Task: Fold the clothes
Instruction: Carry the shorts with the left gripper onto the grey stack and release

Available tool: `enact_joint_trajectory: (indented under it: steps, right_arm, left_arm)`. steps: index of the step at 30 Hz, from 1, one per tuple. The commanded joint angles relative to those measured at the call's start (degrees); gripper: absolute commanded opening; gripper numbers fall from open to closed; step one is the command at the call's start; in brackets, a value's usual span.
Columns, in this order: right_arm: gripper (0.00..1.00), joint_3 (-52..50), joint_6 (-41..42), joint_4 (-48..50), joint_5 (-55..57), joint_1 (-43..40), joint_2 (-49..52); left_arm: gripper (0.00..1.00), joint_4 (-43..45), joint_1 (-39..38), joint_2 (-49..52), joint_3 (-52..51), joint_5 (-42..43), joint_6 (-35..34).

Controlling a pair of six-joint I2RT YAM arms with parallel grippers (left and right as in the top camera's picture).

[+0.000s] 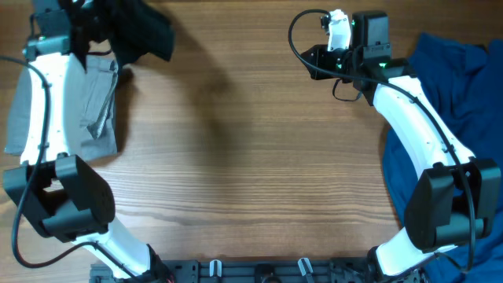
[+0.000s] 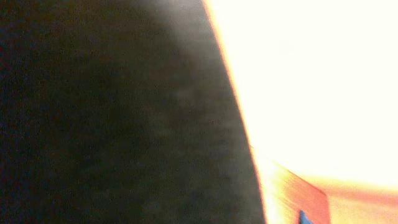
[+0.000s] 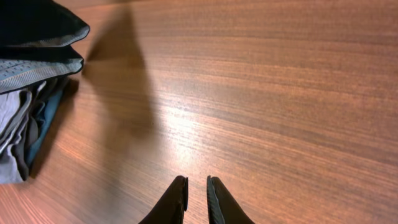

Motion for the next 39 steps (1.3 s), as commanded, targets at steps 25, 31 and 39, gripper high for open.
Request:
enact_joint_trajectory:
  steps: [25,31,39]
  right_arm:
    - [0.12,0.11,0.46,-1.73,-1.11,0.13,0.0]
    - [0.13,0.11,0.42,-1.51,0.42,0.13,0.0]
    - [0.13,0.11,0.44,-1.22,0.42,0.13,0.0]
  left_arm:
    - [1.0,-40.59,30.4,-5.14,0.35,-12.46,12.22]
    - [1.0,-35.89,30.51,-6.27,0.26,-13.53,13.73]
    - [0.89,-35.01,27.54,6.1,-10.14,-13.64,13.2]
